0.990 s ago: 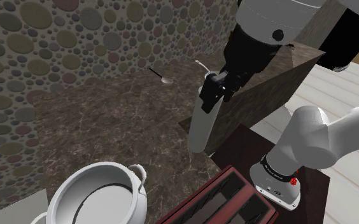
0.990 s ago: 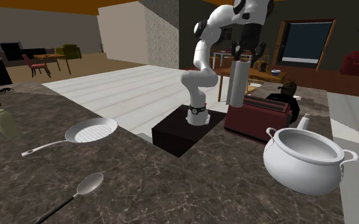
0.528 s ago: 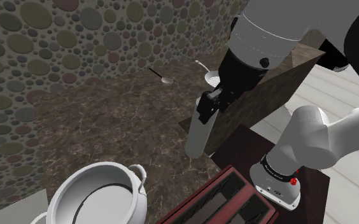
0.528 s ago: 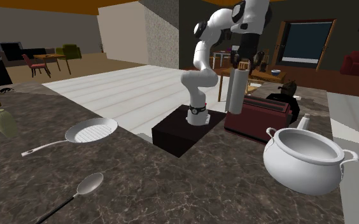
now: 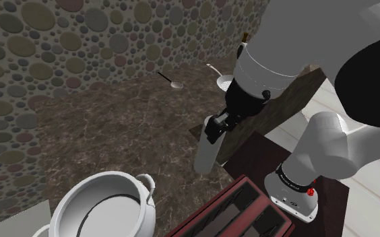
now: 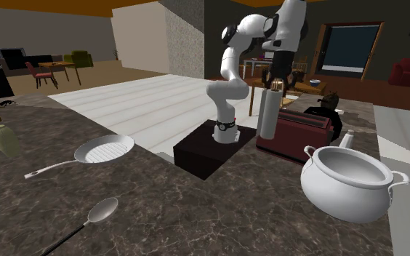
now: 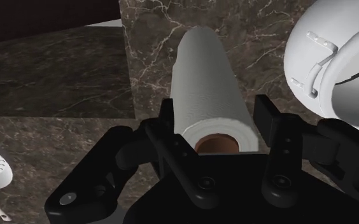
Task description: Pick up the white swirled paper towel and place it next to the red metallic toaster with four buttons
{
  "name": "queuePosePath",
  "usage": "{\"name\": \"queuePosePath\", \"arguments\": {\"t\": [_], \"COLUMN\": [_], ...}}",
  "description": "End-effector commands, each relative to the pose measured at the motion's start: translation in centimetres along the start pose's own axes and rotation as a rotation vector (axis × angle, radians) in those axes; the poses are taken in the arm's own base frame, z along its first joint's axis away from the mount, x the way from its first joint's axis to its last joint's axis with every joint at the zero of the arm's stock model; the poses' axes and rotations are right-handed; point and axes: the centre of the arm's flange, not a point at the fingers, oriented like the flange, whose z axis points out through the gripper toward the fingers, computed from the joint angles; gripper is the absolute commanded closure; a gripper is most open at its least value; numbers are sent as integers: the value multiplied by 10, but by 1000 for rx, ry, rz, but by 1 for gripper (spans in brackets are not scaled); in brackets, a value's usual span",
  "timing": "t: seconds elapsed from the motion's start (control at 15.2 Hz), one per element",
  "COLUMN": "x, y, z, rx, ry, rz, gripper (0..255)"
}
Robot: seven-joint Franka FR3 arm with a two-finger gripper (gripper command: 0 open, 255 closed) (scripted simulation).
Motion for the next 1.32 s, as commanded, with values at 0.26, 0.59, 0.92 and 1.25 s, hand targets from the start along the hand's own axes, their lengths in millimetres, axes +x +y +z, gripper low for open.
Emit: {"name": "queuePosePath", "arguments": {"t": [0.26, 0.59, 0.92, 1.25], "x": [-6, -11, -17, -22], "y": [0, 0, 0, 0], "z": [31, 57, 83, 108], "rx": [0, 0, 0, 0], "ry": [0, 0, 0, 0], "rz": [0, 0, 0, 0], "gripper": [255, 255, 255, 255]}}
